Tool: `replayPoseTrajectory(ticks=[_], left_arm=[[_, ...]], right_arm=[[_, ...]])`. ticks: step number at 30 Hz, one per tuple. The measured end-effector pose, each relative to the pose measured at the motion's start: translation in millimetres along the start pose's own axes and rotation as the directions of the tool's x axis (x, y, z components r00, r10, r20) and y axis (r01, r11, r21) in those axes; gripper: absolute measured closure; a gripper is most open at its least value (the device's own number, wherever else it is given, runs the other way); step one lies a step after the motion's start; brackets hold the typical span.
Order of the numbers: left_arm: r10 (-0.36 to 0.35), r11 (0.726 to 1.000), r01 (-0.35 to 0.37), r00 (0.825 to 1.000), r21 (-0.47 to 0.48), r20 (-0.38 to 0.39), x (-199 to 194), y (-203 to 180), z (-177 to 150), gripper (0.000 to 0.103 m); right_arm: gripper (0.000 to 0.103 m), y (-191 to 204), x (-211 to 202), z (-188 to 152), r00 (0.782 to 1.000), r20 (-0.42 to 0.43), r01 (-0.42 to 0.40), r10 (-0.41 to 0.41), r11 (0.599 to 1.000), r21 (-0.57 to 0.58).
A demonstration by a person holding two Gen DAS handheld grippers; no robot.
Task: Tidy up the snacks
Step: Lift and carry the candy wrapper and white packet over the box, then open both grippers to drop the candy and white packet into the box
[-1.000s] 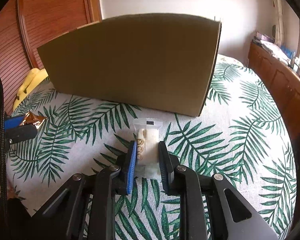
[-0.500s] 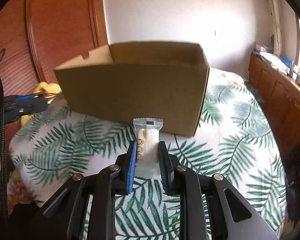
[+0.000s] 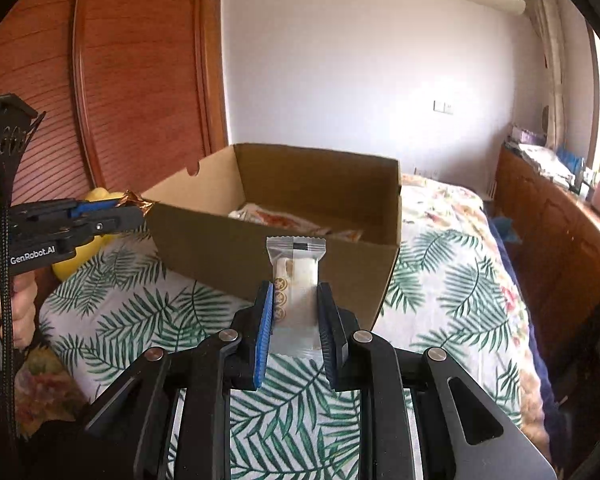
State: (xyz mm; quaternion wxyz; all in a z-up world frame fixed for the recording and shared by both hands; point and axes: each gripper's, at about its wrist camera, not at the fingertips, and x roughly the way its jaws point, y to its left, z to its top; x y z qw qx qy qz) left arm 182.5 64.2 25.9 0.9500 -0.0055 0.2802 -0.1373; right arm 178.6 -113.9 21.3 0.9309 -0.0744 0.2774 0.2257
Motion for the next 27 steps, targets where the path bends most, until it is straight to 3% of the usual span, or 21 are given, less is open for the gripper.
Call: replayPoseTrajectory(ticks=[10,27], left_arm=[[0.046,0.998,-0.046,0.999,-0.035,-0.007,27,18,28,0.082],[0.095,0.994,-0.099,0.993,-0.05,-0.068,75,30,33,0.08]], right_arm=[[0.083,-14,28,28,0.999,-0.016,0.038,-0.038,0.999,0.005],[0.083,-34,73,44,0.996,-0.064,0.062,-0.058,0.995,0.072]])
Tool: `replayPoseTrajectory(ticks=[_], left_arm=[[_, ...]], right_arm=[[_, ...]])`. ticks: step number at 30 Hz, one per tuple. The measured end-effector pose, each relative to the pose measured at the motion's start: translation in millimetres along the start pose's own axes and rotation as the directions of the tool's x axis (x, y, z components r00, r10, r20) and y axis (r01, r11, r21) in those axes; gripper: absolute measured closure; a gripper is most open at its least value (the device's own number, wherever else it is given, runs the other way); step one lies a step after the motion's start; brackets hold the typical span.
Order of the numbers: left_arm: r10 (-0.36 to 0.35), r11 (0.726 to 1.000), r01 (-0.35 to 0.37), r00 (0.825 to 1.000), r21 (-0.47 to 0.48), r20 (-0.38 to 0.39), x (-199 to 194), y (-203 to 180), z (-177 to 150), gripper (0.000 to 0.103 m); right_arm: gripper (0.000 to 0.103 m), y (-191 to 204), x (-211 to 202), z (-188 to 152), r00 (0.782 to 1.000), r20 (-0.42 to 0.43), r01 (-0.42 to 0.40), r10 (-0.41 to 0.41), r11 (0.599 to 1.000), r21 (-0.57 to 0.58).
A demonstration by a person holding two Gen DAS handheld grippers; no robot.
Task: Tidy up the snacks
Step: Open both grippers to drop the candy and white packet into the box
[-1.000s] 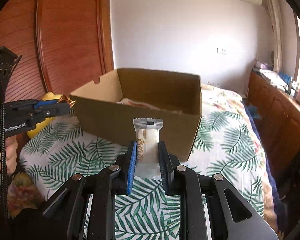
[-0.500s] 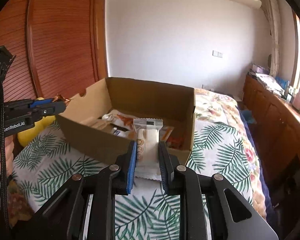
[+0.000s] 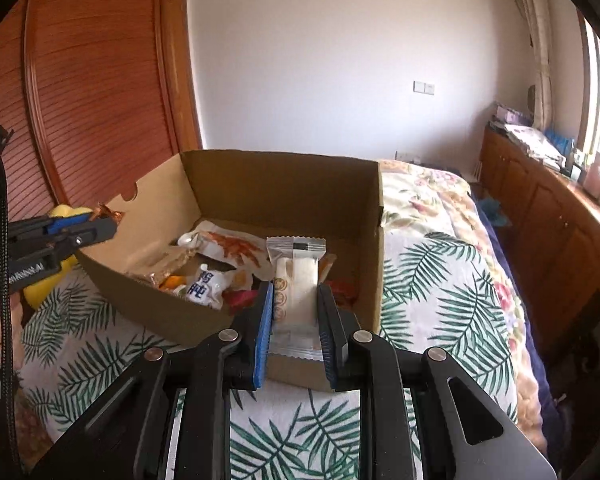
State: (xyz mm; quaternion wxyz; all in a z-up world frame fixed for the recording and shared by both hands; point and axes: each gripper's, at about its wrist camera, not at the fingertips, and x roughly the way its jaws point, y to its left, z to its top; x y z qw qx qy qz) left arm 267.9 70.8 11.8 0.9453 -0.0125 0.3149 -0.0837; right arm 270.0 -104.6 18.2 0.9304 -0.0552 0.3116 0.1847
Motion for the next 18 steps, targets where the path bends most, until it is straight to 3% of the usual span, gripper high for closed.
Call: replayPoseTrajectory(ticks=[6,11,18], left_arm=[[0.009,1.0,-0.009,1.0,-0.018,-0.005,10,2,3,0.076],[0.026,1.0,-0.026,1.0,0.001,0.001,12,-1,0,0.065],[0.025,1.0,-0.025,1.0,0.011,0.012,2,-6,-4,0.062]], right_arm=[[0.082,2,14,4,1.0,-0.02,0.002,-0.002,1.0,0.002],[0.078,2,19,3,1.0,-0.026,0.001,0.0,1.0,0.009],[0.076,3,10,-2,1.0,-0.008,-0.019,0.019,0.999,0.028]])
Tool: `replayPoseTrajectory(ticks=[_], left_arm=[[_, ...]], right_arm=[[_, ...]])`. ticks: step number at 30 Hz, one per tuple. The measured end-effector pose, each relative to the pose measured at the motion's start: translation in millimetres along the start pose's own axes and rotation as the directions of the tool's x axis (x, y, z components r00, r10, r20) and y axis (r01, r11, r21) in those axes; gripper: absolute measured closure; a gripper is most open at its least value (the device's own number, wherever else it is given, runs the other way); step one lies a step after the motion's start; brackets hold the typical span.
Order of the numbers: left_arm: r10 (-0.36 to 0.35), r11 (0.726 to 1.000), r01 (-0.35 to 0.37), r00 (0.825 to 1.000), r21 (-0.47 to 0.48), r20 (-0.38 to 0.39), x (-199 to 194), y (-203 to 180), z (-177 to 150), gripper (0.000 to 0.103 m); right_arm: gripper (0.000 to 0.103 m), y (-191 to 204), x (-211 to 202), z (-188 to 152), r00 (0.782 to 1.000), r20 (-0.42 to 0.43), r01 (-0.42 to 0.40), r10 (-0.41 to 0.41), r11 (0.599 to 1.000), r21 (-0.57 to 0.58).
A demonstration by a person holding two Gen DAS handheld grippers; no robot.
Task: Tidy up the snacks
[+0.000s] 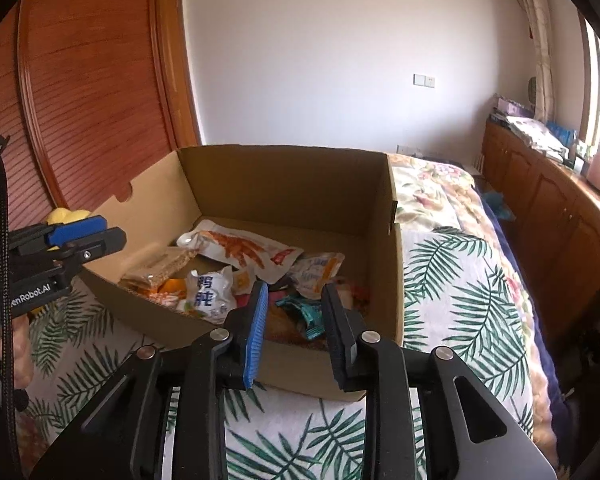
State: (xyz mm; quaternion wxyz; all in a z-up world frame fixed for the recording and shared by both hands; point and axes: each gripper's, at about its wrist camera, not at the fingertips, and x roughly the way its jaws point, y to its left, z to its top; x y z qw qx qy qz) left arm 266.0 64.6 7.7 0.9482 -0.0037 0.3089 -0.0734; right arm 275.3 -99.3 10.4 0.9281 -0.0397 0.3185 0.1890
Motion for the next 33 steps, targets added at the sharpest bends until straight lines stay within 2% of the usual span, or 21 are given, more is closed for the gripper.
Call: replayPoseTrajectory(ticks=[5,11,19,27,33], left_arm=[[-0.015,1.0,0.015,1.0,0.019,0.028,-21,-7,-1,0.061],[-0.041,0.999,0.039,0.997,0.025,0.059,-51,-11,-2,0.054],[-0.014,0.995,0.005,0.995,0.097,0.097,-87,-19,-19,0.052],[-0.047,0.997,0.042,0.996,0.066,0.077,-97,-14,-41,0.051],[-0.044,0.998,0.04,0.997,0.056,0.065,-102,-11,-62,0.051]], right_arm=[[0.077,14,-22,-5,1.0,0.029,-0.008,0.009,0.999,-0.031],[0.076,29,-53,-12,0.997,0.073,-0.029,0.032,0.999,-0.039],[0.074,51,-87,-30,0.992,0.119,-0.029,0.035,0.998,-0.053],[0.073,67,-94,-53,0.993,0.116,-0.01,0.019,0.997,-0.072],[0.071,72,-97,-70,0.994,0.108,-0.008,0.015,0.998,-0.065]])
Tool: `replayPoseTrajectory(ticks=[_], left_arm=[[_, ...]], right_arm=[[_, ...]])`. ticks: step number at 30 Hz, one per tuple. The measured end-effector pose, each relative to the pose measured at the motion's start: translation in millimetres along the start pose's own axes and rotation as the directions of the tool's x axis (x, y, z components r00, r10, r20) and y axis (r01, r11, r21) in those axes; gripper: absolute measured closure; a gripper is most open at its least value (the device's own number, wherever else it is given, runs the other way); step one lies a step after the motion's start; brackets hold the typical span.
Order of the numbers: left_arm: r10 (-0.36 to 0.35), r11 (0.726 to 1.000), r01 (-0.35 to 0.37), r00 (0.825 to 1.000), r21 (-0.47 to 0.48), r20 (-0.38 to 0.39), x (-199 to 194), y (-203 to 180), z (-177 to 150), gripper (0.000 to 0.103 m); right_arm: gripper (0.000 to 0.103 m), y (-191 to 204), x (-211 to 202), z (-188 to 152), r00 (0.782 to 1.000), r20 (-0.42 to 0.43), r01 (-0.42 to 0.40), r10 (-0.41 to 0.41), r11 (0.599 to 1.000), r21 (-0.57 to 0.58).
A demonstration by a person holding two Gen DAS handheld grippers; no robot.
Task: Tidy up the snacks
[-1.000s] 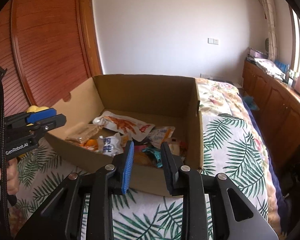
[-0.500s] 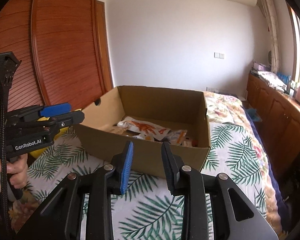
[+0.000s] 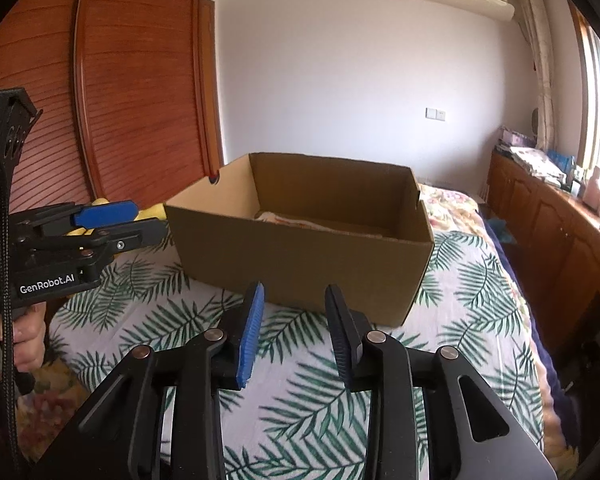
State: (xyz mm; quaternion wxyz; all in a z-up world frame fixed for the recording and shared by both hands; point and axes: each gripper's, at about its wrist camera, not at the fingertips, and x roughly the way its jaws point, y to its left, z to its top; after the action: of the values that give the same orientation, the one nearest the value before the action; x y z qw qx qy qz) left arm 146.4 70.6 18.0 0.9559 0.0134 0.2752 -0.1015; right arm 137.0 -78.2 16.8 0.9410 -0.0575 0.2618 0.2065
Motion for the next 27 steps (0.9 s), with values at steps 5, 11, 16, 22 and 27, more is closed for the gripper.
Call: replayPoseTrajectory(ticks=[5,11,16,22,27], left_arm=[[0.016,1.0,-0.016,1.0,-0.005,-0.018,-1,-2,-17,0.05],[0.03,0.999,-0.03,0.999,-0.009,-0.026,-6,-10,-35,0.048],[0.039,0.999,-0.039,0.999,-0.012,0.0,-19,-20,-42,0.037],[0.056,0.998,-0.056,0.998,-0.01,0.041,-38,-29,-41,0.027],[0.068,0.997,-0.067,0.996,-0.033,0.05,-53,-33,-43,0.025]], right_arm=[[0.066,1,-2,-13,1.0,-0.004,0.006,-0.005,1.0,0.019],[0.057,-1,-14,-27,0.999,0.006,0.035,-0.035,0.998,0.044],[0.046,-3,-27,-33,0.998,0.025,0.059,-0.061,0.996,0.068],[0.029,-2,-44,-34,0.995,0.049,0.087,-0.091,0.993,0.077],[0.015,1,-58,-34,0.992,0.077,0.09,-0.098,0.991,0.097]])
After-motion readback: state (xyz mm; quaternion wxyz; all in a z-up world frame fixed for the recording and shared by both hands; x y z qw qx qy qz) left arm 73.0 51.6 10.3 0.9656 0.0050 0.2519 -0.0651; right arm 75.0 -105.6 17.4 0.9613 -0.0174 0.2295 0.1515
